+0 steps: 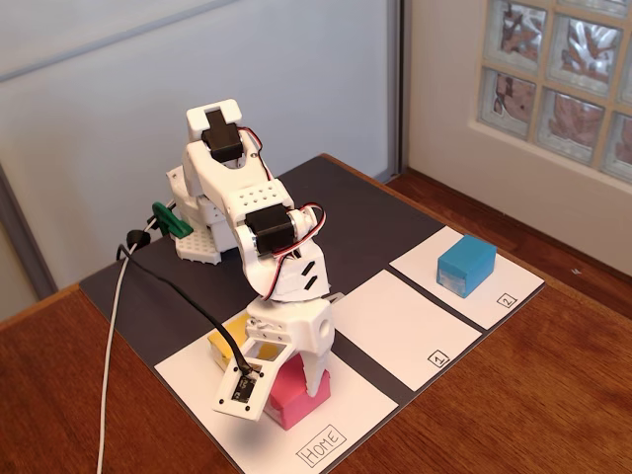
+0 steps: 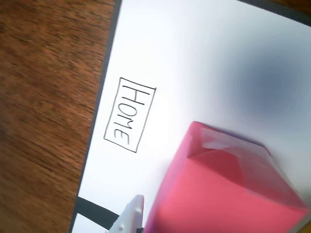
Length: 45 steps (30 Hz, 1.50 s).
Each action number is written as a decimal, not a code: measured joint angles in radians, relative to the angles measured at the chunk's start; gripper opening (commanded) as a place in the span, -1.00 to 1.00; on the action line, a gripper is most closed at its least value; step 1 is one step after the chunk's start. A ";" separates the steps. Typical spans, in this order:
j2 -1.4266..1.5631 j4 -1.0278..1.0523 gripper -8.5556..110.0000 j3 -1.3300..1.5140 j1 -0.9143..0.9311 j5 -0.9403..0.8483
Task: Move box red to zone 1
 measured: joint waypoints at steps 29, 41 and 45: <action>-0.078 -0.084 -0.55 0.011 -0.028 -0.061; -0.078 -0.086 -0.86 0.014 -0.028 -0.069; -0.078 -0.086 -0.86 0.014 -0.028 -0.074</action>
